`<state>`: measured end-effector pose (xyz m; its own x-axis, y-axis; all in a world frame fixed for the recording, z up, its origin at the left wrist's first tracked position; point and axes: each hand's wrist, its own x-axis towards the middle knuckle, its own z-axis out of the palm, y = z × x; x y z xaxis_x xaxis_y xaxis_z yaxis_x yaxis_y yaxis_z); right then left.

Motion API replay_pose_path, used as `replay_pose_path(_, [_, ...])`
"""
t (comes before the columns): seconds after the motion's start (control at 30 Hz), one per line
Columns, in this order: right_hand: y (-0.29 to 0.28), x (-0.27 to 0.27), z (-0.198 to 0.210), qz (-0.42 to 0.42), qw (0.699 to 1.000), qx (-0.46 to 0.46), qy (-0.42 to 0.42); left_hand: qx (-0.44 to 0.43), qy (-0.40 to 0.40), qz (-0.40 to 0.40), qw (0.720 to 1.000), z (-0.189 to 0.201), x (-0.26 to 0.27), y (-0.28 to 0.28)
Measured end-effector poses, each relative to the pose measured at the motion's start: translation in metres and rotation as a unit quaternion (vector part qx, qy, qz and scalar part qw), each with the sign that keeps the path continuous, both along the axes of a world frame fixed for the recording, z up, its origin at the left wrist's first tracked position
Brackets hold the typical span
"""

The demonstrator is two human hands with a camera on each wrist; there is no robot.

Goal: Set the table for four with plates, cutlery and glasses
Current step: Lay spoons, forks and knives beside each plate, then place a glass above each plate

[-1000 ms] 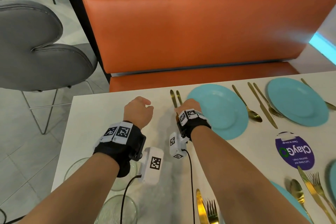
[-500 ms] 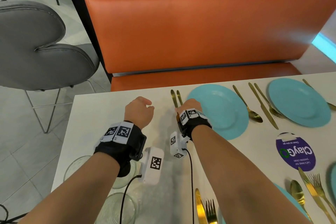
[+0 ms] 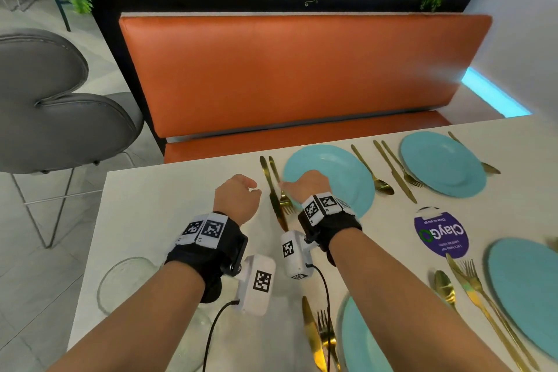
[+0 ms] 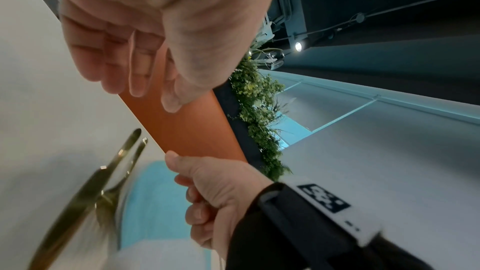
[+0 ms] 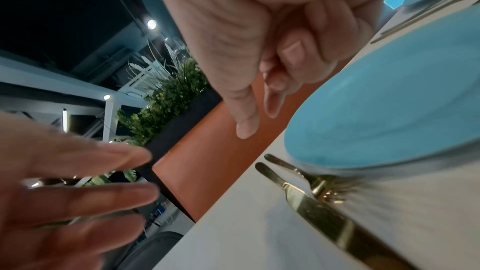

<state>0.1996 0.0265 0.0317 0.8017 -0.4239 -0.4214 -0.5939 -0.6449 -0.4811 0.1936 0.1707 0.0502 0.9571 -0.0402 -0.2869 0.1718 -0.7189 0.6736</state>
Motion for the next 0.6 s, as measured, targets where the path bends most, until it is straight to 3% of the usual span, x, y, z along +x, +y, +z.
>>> replay_pose_path(0.2, [-0.004, -0.08, 0.011, 0.026, 0.996, -0.079, 0.038, -0.021, -0.01, -0.106, 0.994, 0.011, -0.061, -0.023])
replay_pose_path(0.33, [-0.003, -0.144, 0.017, -0.005, 0.996, -0.071, 0.045, -0.072, -0.006, -0.159, 0.985, 0.015, -0.11, -0.021])
replay_pose_path(0.6, [0.043, -0.237, 0.019, -0.072, 0.996, -0.045, 0.012, -0.135, -0.031, -0.132, 0.981, 0.0, -0.202, 0.025])
